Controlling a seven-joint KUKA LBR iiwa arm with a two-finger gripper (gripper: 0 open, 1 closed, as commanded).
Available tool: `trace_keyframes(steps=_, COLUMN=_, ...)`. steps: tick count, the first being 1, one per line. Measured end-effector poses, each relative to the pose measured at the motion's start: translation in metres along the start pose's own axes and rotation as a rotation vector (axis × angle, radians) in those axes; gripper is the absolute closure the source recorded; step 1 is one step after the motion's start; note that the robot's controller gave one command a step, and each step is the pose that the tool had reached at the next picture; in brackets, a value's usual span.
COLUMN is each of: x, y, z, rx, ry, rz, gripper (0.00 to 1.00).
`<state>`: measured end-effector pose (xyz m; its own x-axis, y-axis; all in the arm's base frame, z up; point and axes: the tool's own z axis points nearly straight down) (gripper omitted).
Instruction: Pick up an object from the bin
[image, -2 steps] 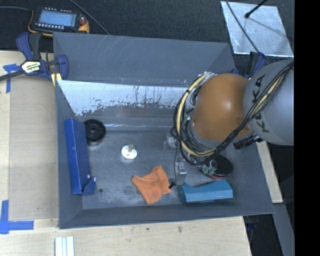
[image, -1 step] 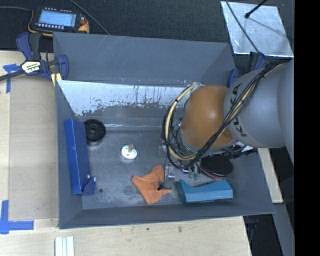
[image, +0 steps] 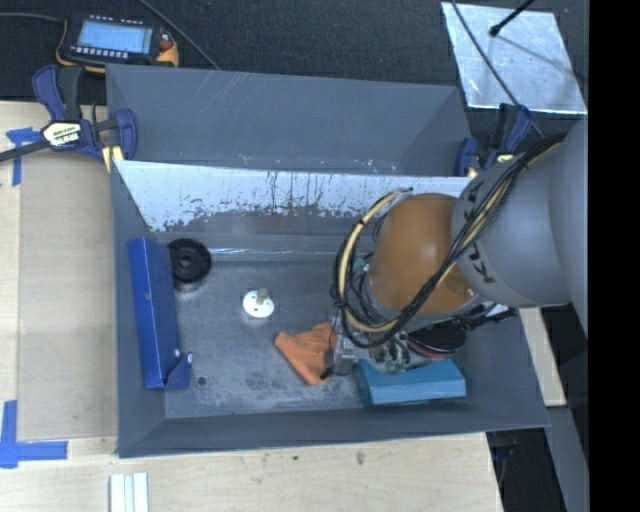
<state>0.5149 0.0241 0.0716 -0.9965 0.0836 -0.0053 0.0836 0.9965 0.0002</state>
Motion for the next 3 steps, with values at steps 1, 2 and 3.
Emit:
trace_keyframes(steps=1, x=0.000, y=0.000, z=0.000, rx=0.000, ry=0.000, rz=0.000, gripper=1.00)
trace_keyframes(steps=2, x=-0.039, y=0.000, z=0.000, rx=0.000, ry=0.008, rz=0.004, gripper=1.00)
trace_keyframes(steps=3, x=-0.106, y=0.031, z=-0.001, rx=-0.002, ry=-0.002, rz=0.006, gripper=1.00)
